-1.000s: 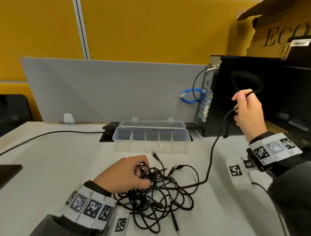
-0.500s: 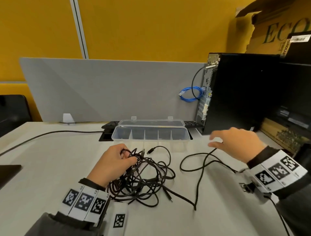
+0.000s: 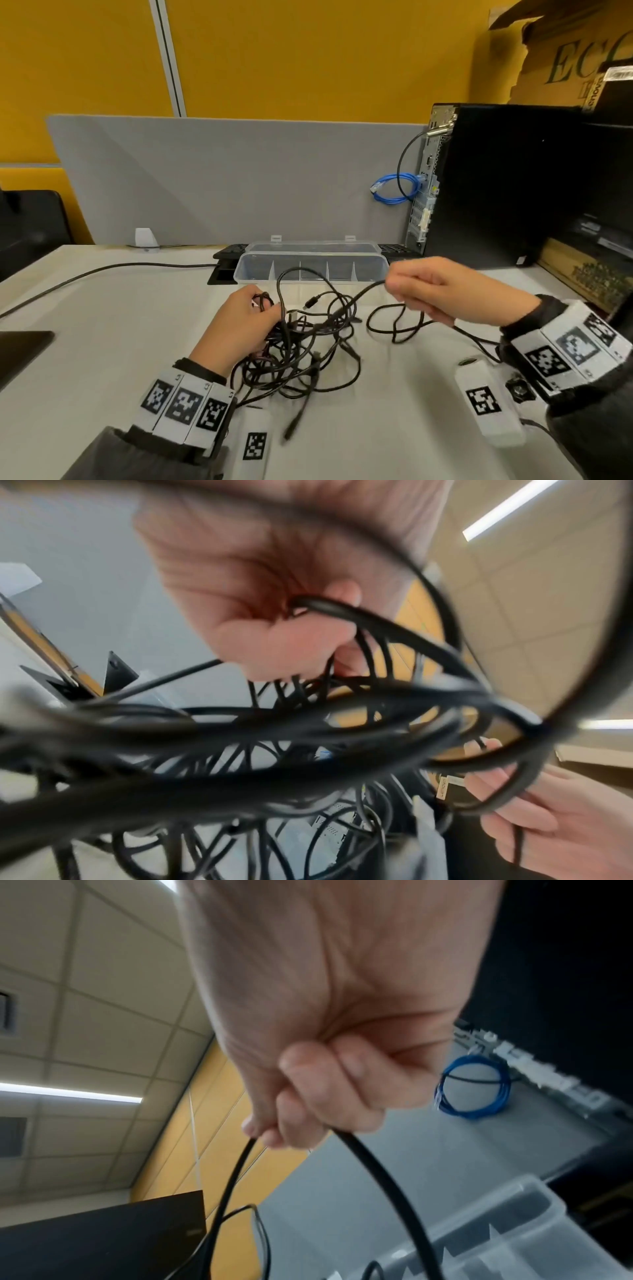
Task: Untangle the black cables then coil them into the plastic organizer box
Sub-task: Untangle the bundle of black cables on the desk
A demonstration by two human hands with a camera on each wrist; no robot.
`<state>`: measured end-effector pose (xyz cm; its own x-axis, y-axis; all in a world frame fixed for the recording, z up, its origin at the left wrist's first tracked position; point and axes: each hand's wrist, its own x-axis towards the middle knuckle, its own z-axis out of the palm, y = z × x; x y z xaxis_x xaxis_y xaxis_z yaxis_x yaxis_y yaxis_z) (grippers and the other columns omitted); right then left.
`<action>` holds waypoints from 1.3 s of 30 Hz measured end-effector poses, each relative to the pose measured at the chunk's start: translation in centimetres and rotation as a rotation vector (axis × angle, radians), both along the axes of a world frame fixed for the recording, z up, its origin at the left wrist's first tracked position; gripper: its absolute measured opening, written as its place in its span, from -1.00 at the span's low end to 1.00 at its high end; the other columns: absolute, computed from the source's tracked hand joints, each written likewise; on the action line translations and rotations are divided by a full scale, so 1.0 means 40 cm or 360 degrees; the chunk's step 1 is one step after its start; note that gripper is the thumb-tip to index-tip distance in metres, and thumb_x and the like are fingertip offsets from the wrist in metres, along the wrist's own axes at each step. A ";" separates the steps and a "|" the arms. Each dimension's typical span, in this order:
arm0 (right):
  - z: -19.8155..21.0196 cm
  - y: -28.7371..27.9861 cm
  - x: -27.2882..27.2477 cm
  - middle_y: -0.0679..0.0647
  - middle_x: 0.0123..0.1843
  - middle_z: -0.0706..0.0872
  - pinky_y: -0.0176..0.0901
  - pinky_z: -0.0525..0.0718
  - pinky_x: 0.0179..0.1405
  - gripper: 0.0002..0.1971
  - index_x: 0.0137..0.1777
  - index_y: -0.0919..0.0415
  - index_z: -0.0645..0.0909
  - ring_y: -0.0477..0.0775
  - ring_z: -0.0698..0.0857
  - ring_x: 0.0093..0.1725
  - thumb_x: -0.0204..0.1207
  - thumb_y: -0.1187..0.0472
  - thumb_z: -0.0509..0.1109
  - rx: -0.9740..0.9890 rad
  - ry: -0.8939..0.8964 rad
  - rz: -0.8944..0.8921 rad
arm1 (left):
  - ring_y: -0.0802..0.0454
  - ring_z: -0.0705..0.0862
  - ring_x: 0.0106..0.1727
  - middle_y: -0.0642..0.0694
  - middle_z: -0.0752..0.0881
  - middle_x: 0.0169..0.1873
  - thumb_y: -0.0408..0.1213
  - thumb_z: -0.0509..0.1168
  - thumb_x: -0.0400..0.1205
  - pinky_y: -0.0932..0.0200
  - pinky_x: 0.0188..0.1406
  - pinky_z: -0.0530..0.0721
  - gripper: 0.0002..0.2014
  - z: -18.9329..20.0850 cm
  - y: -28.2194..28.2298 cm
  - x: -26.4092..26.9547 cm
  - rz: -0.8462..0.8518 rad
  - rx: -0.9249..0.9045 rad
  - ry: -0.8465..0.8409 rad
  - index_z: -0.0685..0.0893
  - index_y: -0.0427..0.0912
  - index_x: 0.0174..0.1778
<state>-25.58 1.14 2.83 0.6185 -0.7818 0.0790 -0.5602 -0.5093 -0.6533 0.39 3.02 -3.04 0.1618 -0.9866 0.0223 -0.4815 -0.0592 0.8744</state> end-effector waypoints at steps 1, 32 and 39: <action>0.004 -0.002 -0.010 -0.12 -0.56 0.41 -0.38 0.38 -0.62 -0.70 -0.27 0.20 0.48 -0.18 0.33 -0.63 0.66 0.11 0.13 -0.0098 -0.0063 -0.0061 | 0.04 0.50 -0.49 -0.10 0.52 -0.43 -0.30 0.27 0.59 0.21 -0.56 0.52 -0.90 0.002 0.000 -0.001 -0.0008 0.0006 0.0070 0.53 -0.24 -0.17; 0.064 -0.037 -0.012 -0.10 -0.55 0.32 -0.34 0.41 -0.63 -0.71 -0.24 0.01 0.51 -0.18 0.32 -0.56 0.70 0.18 0.09 -0.0788 -0.1246 -0.0848 | -0.03 0.77 -0.28 -0.07 0.63 -0.43 -0.30 0.41 0.51 0.14 -0.05 0.64 -0.68 -0.006 0.021 -0.065 -0.0651 -0.0371 0.0524 0.36 -0.15 -0.38; 0.035 -0.064 -0.070 -0.14 -0.59 0.37 -0.34 0.36 -0.62 -0.73 -0.28 -0.03 0.50 -0.18 0.35 -0.54 0.64 0.19 0.11 -0.0790 -0.1423 -0.1182 | 0.16 0.30 -0.65 0.07 0.35 -0.63 -0.41 0.27 0.58 -0.02 -0.21 0.75 -0.70 0.005 0.018 -0.056 -0.0534 -0.0207 0.1038 0.31 -0.14 -0.38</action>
<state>-28.37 -1.43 4.23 -0.3766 -0.6834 0.6255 -0.2783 -0.5605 -0.7800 -1.87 3.76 -2.83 -0.1275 -0.9812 0.1448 0.1639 0.1231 0.9788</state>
